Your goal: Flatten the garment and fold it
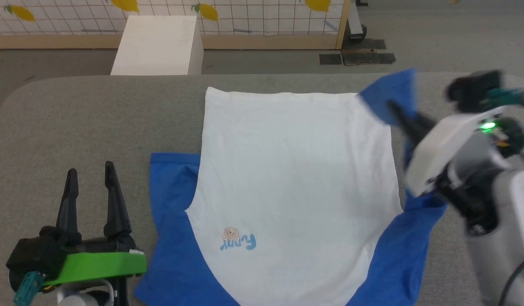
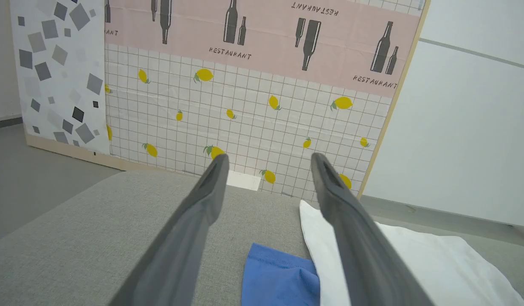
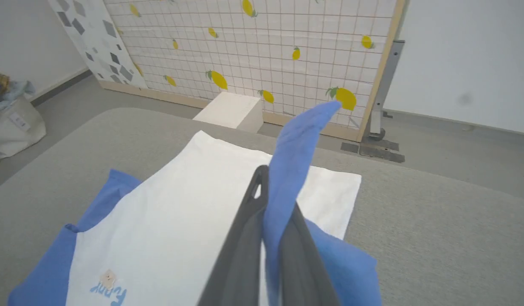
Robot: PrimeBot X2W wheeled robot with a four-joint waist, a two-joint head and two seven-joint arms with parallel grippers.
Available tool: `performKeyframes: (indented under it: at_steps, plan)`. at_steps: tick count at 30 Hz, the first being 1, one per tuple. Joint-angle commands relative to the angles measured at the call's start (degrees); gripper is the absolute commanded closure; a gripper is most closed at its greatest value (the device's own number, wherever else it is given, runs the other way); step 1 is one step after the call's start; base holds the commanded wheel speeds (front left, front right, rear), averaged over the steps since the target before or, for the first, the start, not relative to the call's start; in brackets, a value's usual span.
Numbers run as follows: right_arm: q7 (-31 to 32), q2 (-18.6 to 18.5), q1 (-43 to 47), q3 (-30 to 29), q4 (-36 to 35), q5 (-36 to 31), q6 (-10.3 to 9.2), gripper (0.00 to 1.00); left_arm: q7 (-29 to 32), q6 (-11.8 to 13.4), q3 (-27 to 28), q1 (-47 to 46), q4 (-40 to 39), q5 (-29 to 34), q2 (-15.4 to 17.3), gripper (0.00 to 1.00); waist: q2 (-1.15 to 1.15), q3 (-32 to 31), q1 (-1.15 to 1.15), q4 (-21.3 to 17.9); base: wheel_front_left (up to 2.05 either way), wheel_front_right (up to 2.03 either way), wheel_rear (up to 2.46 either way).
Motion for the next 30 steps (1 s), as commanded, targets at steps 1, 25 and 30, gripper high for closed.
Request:
performKeyframes:
  at_steps: [1, 25, 30]
  plan:
    - [0.2, 0.7, 1.1, 2.2, -0.6, 0.8, -0.08, 1.00, -0.2, -0.3, 0.1, 0.6, 0.1, -0.1, -0.3, 0.00, 0.00, 0.0, 0.00, 0.6, 0.00, 0.00, 0.00]
    - [3.6, 7.1, 4.0, 36.7, 20.8, 6.8, -0.08, 1.00, -0.2, 0.2, -1.8, -1.2, 2.6, -2.4, -0.4, 0.00, 0.00, 3.3, 0.00, 8.0, 0.00, 0.00, 0.00]
    - [3.1, 6.6, 3.2, 35.4, 17.9, 10.1, -0.08, 0.00, -0.2, 0.1, -1.6, -0.8, 3.1, -2.2, -0.4, 0.00, 0.00, 2.3, 0.00, 6.3, 0.00, 0.00, 0.00]
